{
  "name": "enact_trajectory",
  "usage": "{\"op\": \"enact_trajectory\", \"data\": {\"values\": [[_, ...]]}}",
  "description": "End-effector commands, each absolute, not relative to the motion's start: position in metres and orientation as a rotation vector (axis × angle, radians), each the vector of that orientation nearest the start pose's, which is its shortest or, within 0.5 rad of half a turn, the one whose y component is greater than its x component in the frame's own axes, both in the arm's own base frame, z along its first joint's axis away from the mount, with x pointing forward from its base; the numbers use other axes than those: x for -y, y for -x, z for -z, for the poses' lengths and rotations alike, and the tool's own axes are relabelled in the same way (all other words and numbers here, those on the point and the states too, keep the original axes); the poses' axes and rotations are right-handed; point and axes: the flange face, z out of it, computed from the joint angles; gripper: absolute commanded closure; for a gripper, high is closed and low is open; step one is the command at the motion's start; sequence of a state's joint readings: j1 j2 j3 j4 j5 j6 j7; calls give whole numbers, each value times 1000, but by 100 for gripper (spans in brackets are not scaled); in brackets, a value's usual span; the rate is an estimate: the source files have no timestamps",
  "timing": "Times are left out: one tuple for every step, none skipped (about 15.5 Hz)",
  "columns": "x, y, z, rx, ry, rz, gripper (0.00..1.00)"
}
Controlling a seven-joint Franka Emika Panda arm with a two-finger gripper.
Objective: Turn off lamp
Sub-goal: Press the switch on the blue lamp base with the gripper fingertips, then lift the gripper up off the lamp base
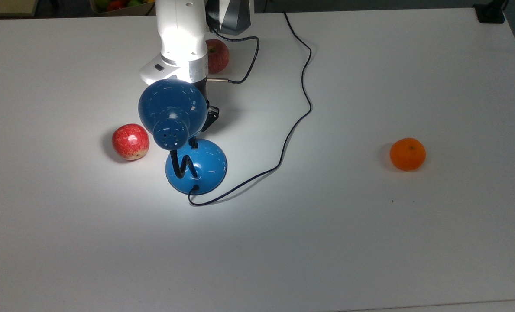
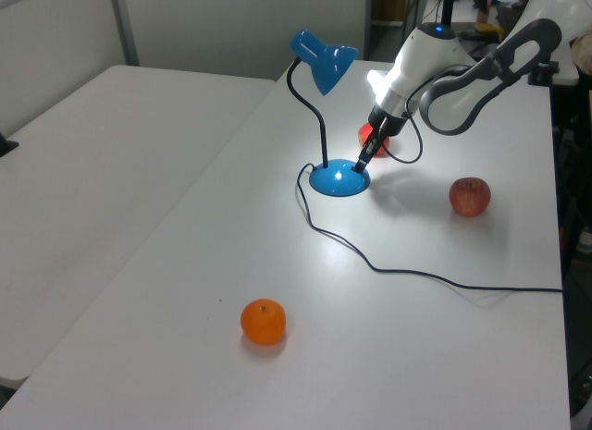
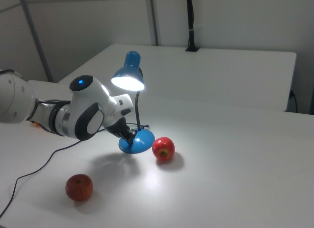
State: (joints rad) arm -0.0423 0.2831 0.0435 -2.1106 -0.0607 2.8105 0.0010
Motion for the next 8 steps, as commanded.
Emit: {"op": "enact_trajectory", "data": {"values": [[-5, -604, -313, 92, 3094, 631, 100], [-5, -603, -312, 92, 3095, 626, 100], [-4, -603, -313, 91, 3097, 626, 100], [-3, -603, -313, 89, 3097, 624, 100], [-3, -602, -314, 89, 3098, 624, 100], [-3, -601, -313, 89, 3104, 596, 100], [-3, -599, -313, 88, 3111, 561, 100], [-3, -598, -317, 88, 3117, 537, 100]]}}
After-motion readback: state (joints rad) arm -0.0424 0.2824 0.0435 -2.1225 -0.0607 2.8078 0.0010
